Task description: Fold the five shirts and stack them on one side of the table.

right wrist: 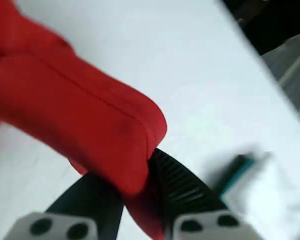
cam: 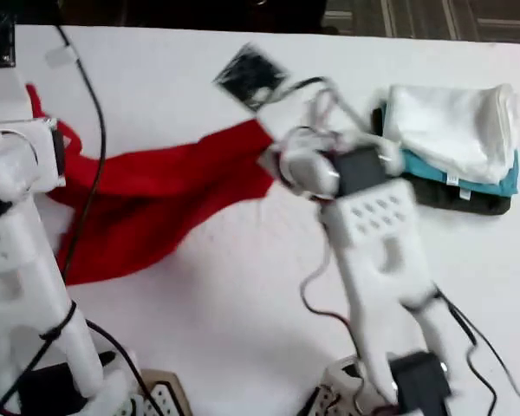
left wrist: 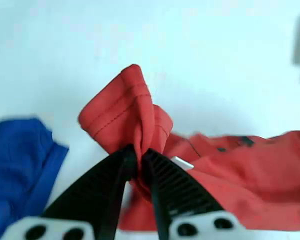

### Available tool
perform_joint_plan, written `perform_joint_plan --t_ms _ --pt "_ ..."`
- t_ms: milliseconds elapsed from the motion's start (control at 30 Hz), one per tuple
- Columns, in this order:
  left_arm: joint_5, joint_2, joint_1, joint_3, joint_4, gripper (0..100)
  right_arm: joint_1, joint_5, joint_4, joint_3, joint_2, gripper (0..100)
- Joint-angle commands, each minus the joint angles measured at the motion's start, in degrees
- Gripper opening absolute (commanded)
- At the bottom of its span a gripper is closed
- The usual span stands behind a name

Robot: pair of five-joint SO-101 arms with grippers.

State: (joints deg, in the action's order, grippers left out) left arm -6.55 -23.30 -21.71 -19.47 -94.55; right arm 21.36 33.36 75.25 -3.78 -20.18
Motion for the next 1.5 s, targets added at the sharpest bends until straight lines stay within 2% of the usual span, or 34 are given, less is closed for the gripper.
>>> perform_joint_plan --t_ms 0,133,267,500,667,800,933,1200,1467 --pt "0.4 -1.9 2.1 -9.1 -0.6 3 -4.4 0.4 -0.1 -7.2 -7.3 1.9" --pt "0.4 -2.0 4.4 -16.3 -0.7 3 -7.9 0.4 0.0 -15.2 -8.1 1.9" --pt "1.7 -2.0 7.1 -21.3 -4.1 3 -8.6 0.4 0.3 -19.3 -8.6 1.9" --pt "2.8 -2.1 7.1 -18.6 -7.5 3 -6.2 0.4 8.7 -18.5 -8.6 1.9" --pt "2.7 -2.0 4.4 -7.4 -7.3 3 -1.3 0.4 15.8 -15.0 -8.7 1.9" --pt "2.2 -1.8 1.9 5.6 -6.4 3 2.5 0.4 17.5 -9.1 -8.7 1.9" --pt "-3.2 -1.8 -1.8 19.2 -3.4 3 5.3 0.4 16.7 0.0 -9.5 1.9" --pt "-12.4 -1.7 -11.3 41.7 5.8 3 9.3 0.4 4.8 29.9 -19.2 1.9" --pt "-15.9 -1.7 -12.3 54.9 11.3 3 10.5 0.4 -5.5 55.7 -28.1 1.9"
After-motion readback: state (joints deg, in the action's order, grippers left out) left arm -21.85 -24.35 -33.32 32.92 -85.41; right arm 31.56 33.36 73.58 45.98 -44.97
